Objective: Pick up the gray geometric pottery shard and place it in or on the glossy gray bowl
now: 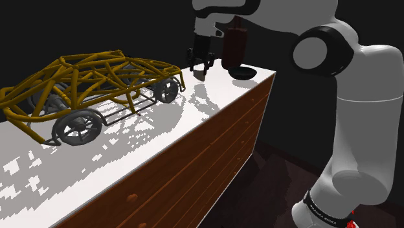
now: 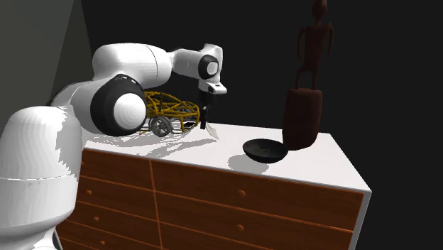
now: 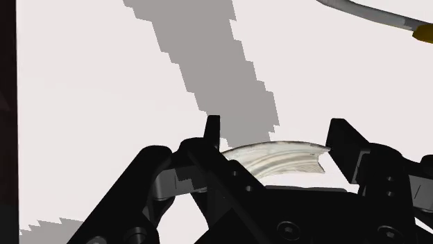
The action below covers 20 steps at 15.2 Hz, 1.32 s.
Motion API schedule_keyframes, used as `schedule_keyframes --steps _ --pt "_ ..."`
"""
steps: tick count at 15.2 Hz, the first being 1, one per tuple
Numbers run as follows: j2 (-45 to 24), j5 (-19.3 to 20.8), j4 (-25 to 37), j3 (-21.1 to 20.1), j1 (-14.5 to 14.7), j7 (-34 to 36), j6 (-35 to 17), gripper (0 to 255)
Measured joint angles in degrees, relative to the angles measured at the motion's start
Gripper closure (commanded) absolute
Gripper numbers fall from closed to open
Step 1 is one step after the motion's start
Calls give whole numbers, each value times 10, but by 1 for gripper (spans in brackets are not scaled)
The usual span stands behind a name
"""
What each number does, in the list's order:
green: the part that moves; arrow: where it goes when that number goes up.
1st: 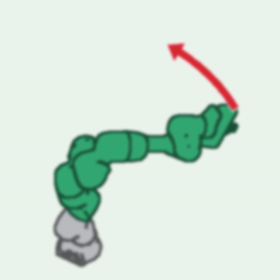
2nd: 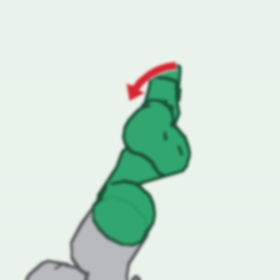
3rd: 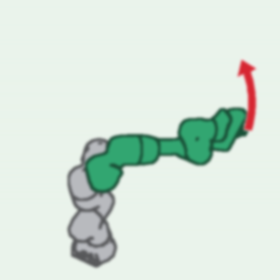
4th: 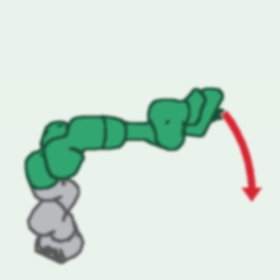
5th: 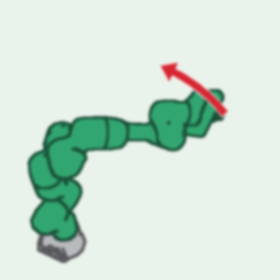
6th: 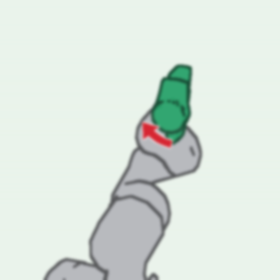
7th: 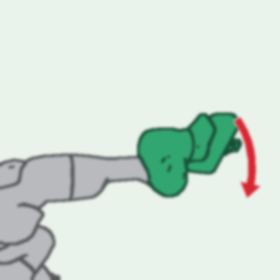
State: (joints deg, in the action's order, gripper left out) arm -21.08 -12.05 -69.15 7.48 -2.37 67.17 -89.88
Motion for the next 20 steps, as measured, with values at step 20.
schedule_keyframes --steps 20 --pt "12 -10 67 36 -94 -108 100 255"
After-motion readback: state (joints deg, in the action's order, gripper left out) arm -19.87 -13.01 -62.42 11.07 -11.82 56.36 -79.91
